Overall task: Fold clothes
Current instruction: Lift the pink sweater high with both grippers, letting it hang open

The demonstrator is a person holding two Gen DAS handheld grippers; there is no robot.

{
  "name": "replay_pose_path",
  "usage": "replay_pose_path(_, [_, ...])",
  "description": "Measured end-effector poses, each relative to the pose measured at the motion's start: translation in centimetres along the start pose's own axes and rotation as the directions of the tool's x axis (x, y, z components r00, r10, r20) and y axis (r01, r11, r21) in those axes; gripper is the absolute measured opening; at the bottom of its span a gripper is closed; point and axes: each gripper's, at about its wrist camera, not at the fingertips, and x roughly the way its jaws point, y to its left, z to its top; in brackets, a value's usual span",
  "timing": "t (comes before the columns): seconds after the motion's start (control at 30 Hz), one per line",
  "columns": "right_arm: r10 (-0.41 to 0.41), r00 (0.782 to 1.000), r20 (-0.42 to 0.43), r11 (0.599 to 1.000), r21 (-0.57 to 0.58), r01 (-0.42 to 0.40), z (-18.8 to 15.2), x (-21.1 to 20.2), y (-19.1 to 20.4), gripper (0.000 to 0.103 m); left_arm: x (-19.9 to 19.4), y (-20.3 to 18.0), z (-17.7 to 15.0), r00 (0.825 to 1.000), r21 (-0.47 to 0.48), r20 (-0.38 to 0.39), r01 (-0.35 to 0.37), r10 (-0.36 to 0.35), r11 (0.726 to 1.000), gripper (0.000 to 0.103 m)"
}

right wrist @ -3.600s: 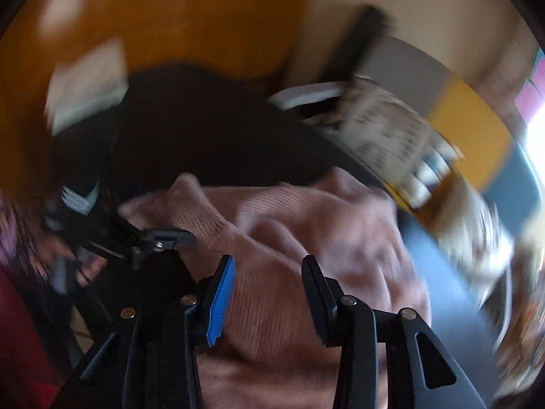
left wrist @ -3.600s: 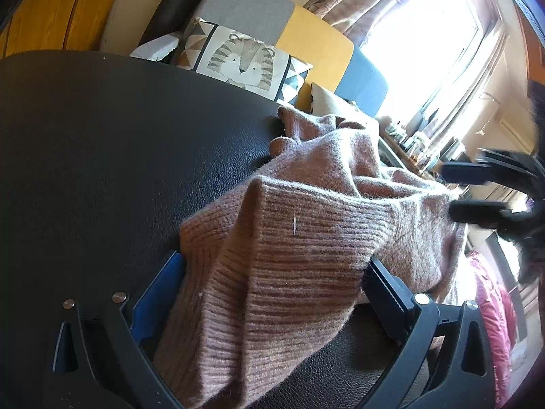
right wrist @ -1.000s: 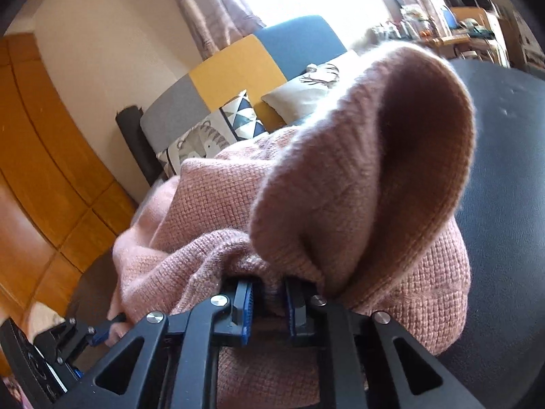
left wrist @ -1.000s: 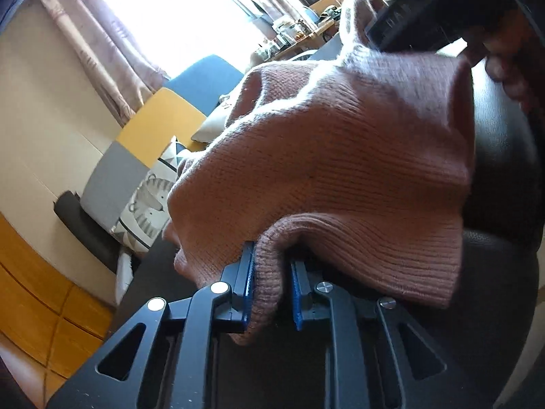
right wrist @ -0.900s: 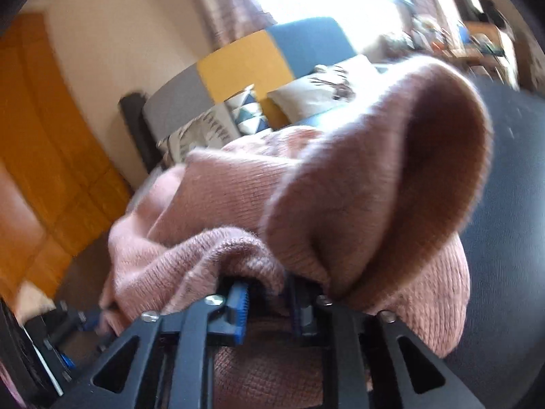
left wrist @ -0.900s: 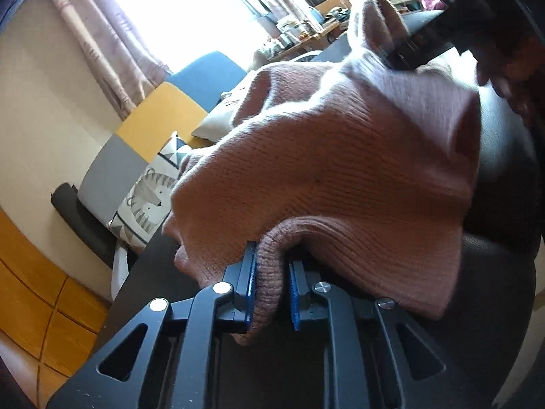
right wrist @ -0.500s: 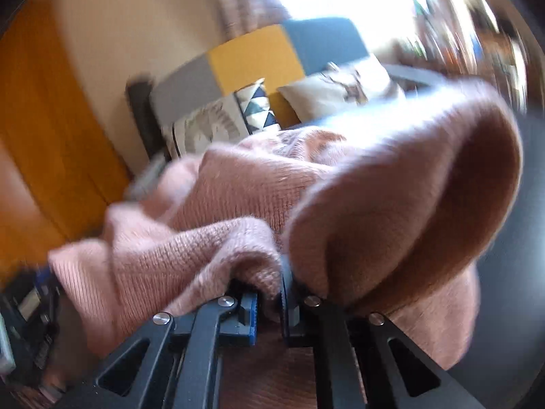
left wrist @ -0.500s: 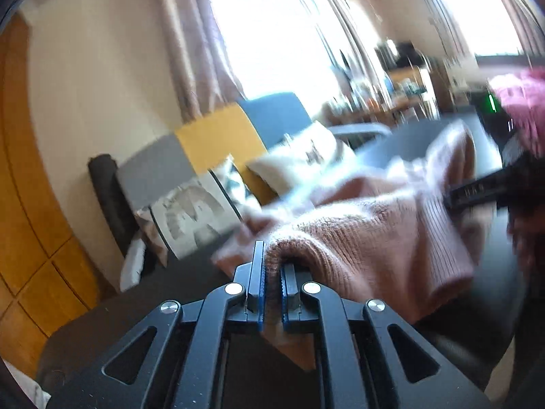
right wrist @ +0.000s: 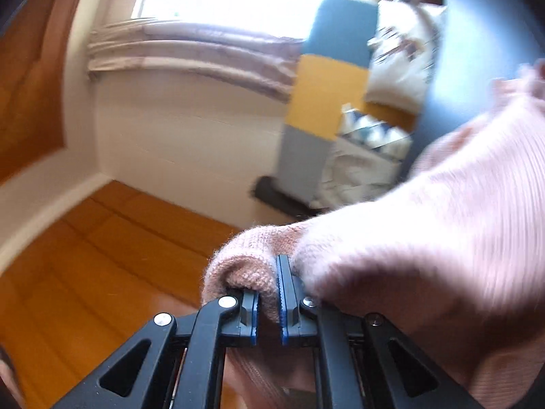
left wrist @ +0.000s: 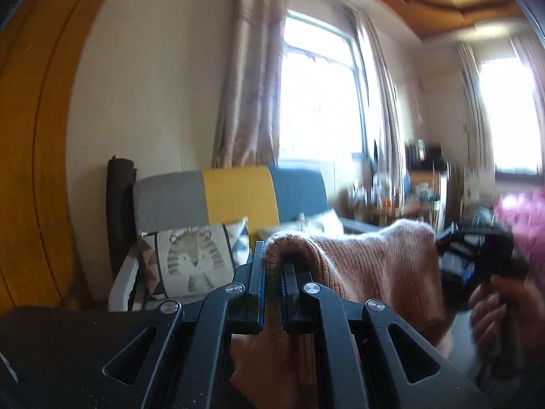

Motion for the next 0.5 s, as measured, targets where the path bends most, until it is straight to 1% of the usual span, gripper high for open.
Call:
replay_pose_path(0.03, [0.046,0.999,-0.014,0.999,-0.003,-0.046,0.1,0.7,1.2,0.007,-0.6,0.6,1.0,1.0,-0.03,0.02,0.001,-0.001,1.0,0.006])
replay_pose_path(0.1, [0.138,0.99,-0.041,0.99,-0.008,-0.138,0.2,2.1,3.5,0.007,-1.6,1.5,2.3,0.998,-0.065,0.056,0.016,-0.012,0.998,0.006])
replay_pose_path(0.2, [0.265,0.96,-0.084,0.964,-0.012,-0.267,0.3,4.2,6.8,0.007,-3.1,2.9,4.4,0.994,-0.116,0.11,0.04,-0.027,0.992,0.006])
replay_pose_path(0.23, [0.286,0.953,-0.098,0.957,-0.015,-0.289,0.0,4.8,7.7,0.007,-3.6,3.3,5.1,0.991,-0.133,0.128,0.048,-0.031,0.99,0.006])
replay_pose_path(0.27, [0.316,0.942,-0.112,0.948,-0.002,-0.318,-0.5,5.5,8.5,0.007,-4.1,3.8,5.8,0.989,-0.149,0.147,0.057,-0.035,0.987,0.006])
replay_pose_path(0.3, [0.355,0.926,-0.126,0.934,0.02,-0.356,-1.2,6.5,9.4,0.007,-4.6,4.2,6.5,0.985,-0.163,0.165,0.066,-0.039,0.984,0.006])
replay_pose_path(0.37, [0.407,0.902,-0.145,0.913,0.041,-0.406,-2.3,7.7,11.0,0.007,-5.5,4.1,7.9,0.977,-0.152,0.205,0.095,-0.063,0.984,0.006])
replay_pose_path(0.5, [0.505,0.838,-0.208,0.86,0.042,-0.508,-3.9,10.0,15.7,0.007,-7.6,3.7,11.1,0.948,-0.127,0.298,0.156,-0.112,0.98,0.006])
